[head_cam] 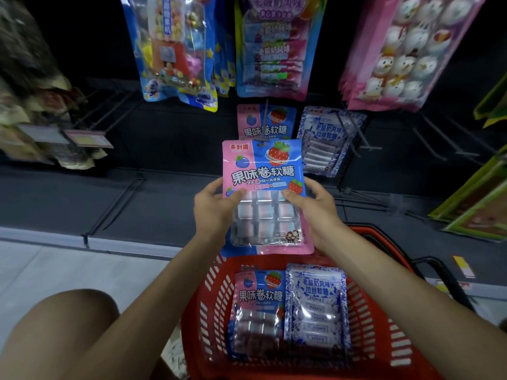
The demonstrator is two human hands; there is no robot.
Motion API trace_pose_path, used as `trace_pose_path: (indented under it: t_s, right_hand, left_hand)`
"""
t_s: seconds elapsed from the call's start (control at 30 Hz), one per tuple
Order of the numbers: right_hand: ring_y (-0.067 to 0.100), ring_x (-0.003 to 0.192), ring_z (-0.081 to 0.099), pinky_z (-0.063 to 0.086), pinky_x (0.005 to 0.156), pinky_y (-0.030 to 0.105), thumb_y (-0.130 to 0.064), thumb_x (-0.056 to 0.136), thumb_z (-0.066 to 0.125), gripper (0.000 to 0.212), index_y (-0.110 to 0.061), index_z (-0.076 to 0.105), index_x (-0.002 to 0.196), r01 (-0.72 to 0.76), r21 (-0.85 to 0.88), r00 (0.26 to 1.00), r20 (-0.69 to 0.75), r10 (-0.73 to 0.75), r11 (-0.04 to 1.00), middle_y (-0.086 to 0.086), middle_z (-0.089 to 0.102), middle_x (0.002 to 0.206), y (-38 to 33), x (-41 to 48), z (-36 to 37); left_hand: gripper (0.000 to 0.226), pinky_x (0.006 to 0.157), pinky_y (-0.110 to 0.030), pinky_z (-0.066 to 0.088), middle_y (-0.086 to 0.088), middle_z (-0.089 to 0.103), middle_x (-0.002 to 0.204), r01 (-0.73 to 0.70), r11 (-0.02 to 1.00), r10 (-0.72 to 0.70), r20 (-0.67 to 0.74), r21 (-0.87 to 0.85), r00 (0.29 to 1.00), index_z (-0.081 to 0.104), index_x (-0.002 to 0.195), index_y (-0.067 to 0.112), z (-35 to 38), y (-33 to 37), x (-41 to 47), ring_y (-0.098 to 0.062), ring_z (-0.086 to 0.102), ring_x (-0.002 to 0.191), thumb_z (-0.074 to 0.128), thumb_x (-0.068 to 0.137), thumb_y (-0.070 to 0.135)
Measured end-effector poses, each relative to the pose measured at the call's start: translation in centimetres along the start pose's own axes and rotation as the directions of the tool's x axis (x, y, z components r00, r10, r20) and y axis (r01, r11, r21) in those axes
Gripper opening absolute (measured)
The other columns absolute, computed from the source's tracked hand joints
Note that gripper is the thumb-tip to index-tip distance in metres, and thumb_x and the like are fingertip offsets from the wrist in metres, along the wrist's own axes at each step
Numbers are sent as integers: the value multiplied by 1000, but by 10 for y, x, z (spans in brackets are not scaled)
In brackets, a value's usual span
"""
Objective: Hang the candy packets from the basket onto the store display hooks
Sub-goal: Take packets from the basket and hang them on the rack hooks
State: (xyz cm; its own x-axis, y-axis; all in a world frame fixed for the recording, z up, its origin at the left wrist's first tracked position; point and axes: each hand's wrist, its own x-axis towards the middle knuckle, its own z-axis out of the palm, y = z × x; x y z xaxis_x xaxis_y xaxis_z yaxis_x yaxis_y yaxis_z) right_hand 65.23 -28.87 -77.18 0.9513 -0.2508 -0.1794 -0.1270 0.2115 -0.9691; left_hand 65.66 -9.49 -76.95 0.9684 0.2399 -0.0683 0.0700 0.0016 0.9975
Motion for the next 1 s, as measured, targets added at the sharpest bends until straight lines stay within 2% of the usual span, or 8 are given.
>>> trace_pose_path:
  t_s: [0.13, 0.37, 0.5, 0.63, 0.7, 0.8, 0.9, 1.0]
  right_hand:
    - [19, 104, 76, 58, 96, 35, -4, 85, 84, 46, -18, 70, 126, -42, -8, 999, -29, 42, 999, 0, 80, 109, 2, 15, 8]
    - [21, 92, 77, 60, 77, 32, -2, 82, 85, 40, -14, 72, 118, -75, 22, 993, -84, 77, 997, 6, 80, 106, -3, 40, 18]
    - [29, 98, 77, 61, 88, 41, 0, 82, 85, 41, -9, 72, 119, -99, 16, 991, -90, 100, 995, 10, 80, 104, -7, 59, 24]
    - [19, 85, 76, 59, 70, 30, -5, 84, 85, 36, -11, 73, 117, -98, -27, 990, -103, 94, 995, 5, 80, 100, -4, 79, 27]
    - [24, 92, 77, 63, 84, 40, -9, 83, 86, 31, -13, 74, 111, -91, -71, 987, -141, 80, 993, 4, 81, 98, 2, 92, 29]
    - [26, 96, 76, 59, 96, 43, -15, 84, 87, 24, -16, 75, 105, -71, -149, 982, -183, 43, 986, 3, 80, 96, 8, 111, 31]
    - [26, 92, 74, 57, 91, 40, -19, 88, 83, 20, -16, 73, 104, -45, -184, 981, -196, 8, 982, 2, 79, 91, 14, 130, 34]
    - [24, 87, 70, 55, 85, 35, -17, 90, 81, 15, -17, 71, 102, -4, -197, 976, -215, -39, 980, 2, 77, 91, 22, 151, 35]
  left_hand:
    - [28, 89, -48, 63, 0, 82, 91, 34, 998, -34, -4, 49, 999, 78, 110, 21, -2, 2, 22, -24, 79, 89, 87, 84, 17]
    - [30, 91, -49, 62, -1, 81, 94, 122, 991, -124, 39, 56, 991, 80, 105, 17, 4, 4, 64, -25, 79, 90, 91, 77, 14]
    - [28, 91, -50, 62, -2, 81, 93, 126, 990, -130, 68, 68, 989, 80, 100, 16, 8, 5, 91, -27, 79, 90, 92, 75, 12]
    - [27, 89, -54, 62, -4, 81, 93, 148, 988, -151, 94, 44, 984, 78, 99, 17, 13, 0, 113, -30, 79, 90, 92, 76, 12]
    - [26, 90, -54, 62, -4, 81, 94, 154, 988, -155, 92, 25, 984, 76, 97, 19, 19, -5, 123, -31, 78, 92, 91, 78, 12]
    - [27, 92, -50, 61, -5, 80, 97, 143, 989, -145, 89, 27, 985, 74, 102, 18, 29, -12, 136, -30, 77, 94, 89, 81, 10]
    - [26, 88, -42, 61, -7, 78, 96, 110, 991, -116, 83, 71, 990, 71, 102, 13, 36, -19, 153, -26, 74, 89, 88, 83, 13]
    - [25, 75, -35, 59, -6, 76, 91, 87, 989, -97, 76, 116, 992, 67, 100, 11, 44, -25, 172, -21, 69, 78, 86, 85, 15]
